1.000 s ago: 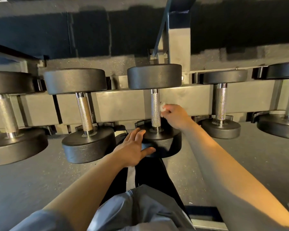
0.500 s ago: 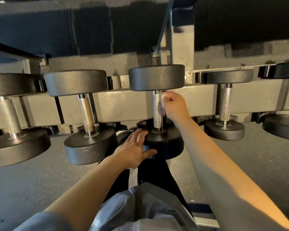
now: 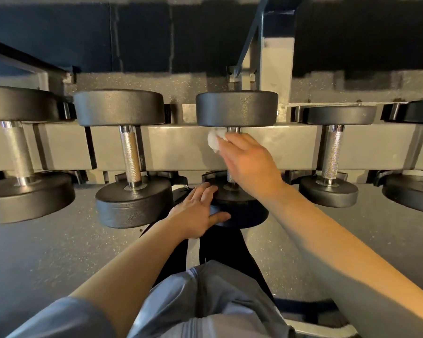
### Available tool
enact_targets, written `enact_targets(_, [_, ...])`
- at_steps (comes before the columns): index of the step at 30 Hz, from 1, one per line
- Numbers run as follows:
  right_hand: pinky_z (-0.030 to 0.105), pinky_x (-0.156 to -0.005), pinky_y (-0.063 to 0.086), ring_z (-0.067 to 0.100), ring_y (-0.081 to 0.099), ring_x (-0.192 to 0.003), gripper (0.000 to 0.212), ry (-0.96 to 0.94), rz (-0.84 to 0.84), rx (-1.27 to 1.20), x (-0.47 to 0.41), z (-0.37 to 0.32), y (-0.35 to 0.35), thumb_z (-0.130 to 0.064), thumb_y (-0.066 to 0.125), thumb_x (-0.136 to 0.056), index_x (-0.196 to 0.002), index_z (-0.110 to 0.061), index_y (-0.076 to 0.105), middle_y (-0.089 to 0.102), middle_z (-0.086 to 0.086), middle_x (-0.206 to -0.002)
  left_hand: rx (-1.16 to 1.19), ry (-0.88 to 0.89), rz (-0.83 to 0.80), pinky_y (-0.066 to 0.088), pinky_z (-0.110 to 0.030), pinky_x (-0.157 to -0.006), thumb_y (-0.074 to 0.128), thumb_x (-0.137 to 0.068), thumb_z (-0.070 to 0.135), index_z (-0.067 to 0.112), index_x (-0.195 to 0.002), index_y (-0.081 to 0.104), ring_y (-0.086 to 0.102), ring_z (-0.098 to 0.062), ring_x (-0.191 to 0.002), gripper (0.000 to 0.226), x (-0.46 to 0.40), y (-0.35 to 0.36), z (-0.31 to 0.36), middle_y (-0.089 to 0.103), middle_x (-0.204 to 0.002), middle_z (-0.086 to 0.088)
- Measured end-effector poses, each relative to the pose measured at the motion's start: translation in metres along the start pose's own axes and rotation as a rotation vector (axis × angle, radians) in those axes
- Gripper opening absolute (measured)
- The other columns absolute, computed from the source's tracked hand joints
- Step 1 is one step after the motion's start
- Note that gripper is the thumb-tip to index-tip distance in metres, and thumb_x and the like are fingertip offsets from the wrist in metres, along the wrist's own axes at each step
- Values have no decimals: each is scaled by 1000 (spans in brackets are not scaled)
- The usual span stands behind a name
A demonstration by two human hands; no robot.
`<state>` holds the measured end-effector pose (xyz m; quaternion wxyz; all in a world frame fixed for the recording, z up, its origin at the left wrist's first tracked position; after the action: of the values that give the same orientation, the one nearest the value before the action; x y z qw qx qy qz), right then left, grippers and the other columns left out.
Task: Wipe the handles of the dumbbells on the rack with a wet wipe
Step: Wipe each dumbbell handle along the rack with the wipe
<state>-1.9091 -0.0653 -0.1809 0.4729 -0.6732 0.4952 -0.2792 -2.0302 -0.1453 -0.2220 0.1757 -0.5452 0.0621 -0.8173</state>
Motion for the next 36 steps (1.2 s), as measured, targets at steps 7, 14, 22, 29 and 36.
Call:
enact_targets(7, [46,-109,36,33,58,-113,26,-241,-483,402,-1,5,33,-15,80,-65,-89,-5,75,69,13,-106,129,2,224,23,-27,-112,53,-95,45,18,-150,29,28,-18,-142,65,22,-9,-4,26,-156,0])
enact_targets(14, [38,-105,38,25,60,-102,22,-64,-1017,191,9,-34,40,-10,46,-88,-96,-11,68,66,7,-100,446,-97,495,41,-27,-99,59,-95,23,17,-131,54,57,-18,-117,38,78,-42,-62,61,-124,-3])
enact_targets(22, [27,-80,47,18,57,-91,11,529,-807,-960,-36,-122,29,-6,69,-83,-91,-12,65,59,4,-95,547,209,748,36,-22,-104,79,-68,41,18,-136,46,45,-9,-122,79,123,-82,-102,47,-134,-2])
enact_targets(29, [20,-64,47,12,56,-73,4,649,-732,-802,-49,-176,40,-21,62,-91,-90,-17,61,60,0,-82,928,47,626,51,-39,-82,63,-91,9,18,-84,65,60,-15,-79,12,140,-85,-166,64,-80,1])
enact_targets(36, [24,-67,30,18,48,-82,19,802,-272,-265,-37,-168,42,-26,56,-95,-97,-8,60,53,8,-97,672,28,496,43,-27,-83,59,-94,18,14,-100,65,60,-19,-95,9,156,-113,-223,65,-99,-2])
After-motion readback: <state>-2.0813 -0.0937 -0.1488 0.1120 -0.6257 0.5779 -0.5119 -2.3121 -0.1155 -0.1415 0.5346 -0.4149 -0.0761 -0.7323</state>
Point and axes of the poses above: each hand's wrist, its own x-axis away from the middle knuckle, its own y-axis out of the palm, z = x × y, the point moved 5 cm from there along -x, towards the middle knuckle
